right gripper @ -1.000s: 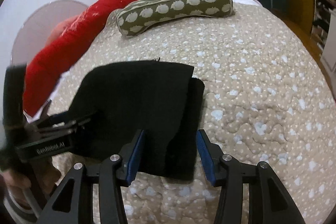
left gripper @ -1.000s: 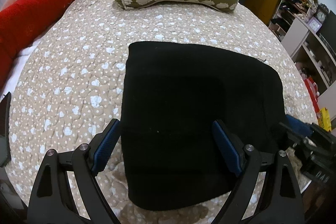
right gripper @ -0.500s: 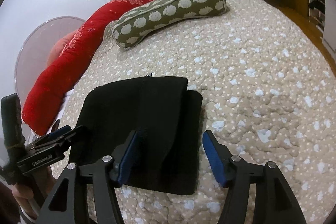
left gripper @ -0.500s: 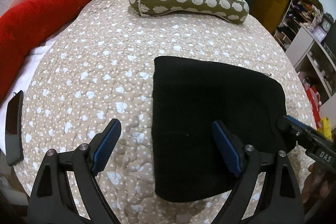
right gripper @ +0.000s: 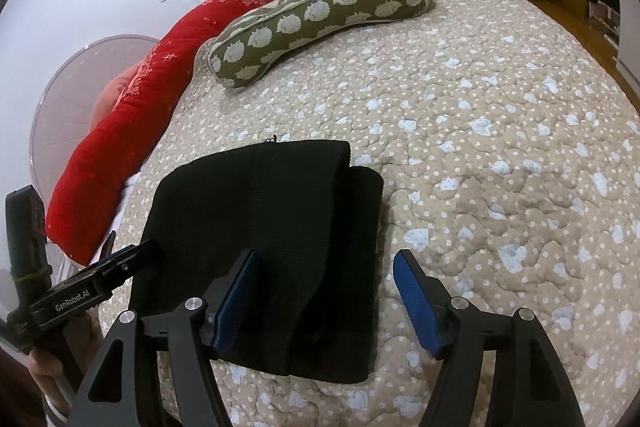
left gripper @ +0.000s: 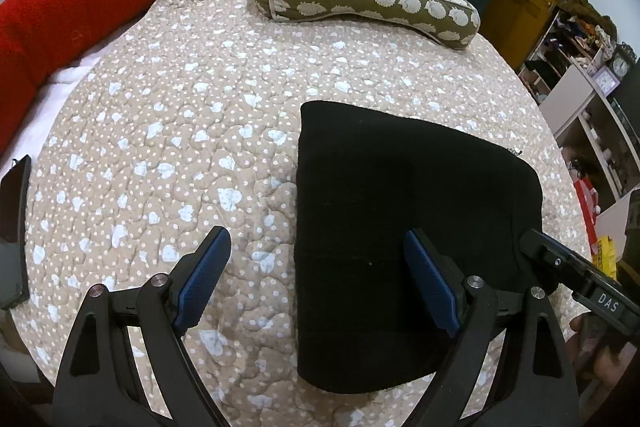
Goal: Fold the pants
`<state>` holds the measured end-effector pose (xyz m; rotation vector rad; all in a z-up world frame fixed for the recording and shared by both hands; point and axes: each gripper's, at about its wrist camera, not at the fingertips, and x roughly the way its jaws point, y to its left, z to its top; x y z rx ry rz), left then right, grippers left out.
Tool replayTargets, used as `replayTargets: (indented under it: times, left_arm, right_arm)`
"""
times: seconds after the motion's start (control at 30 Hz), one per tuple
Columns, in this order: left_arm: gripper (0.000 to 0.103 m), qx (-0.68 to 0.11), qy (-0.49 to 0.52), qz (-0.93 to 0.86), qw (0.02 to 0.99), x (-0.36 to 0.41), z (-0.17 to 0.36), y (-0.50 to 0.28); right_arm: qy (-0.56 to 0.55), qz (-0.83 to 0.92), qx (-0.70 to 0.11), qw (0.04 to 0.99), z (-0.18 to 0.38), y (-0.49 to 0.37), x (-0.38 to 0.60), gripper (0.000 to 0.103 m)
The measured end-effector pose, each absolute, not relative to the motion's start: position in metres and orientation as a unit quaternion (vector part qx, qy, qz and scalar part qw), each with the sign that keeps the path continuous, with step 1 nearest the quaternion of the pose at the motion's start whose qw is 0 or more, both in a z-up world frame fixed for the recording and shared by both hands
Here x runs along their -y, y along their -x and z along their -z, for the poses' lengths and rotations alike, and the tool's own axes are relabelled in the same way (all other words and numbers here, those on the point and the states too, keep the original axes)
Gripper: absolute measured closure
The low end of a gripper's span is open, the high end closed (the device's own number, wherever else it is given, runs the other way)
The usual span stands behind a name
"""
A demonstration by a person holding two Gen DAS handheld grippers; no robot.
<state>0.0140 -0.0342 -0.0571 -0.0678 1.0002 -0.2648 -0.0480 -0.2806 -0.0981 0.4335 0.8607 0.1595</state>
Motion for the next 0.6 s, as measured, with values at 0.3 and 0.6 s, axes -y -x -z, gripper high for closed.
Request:
replayTargets:
  times: [0.3, 0.6]
  left_arm:
    - [0.015, -0.482, 0.035, 0.126, 0.867, 0.034, 0.059, -0.016]
    - [0.015, -0.483, 0.02, 0.132, 0.865, 0.047, 0.059, -0.021]
  right_arm:
    - [-0.176, -0.078, -0.402, 0.895, 0.087, 0.048, 0.274, 0.036]
    - [-0.066, -0.07, -0.359, 0.928, 0.067, 0.055, 0.25, 0.098]
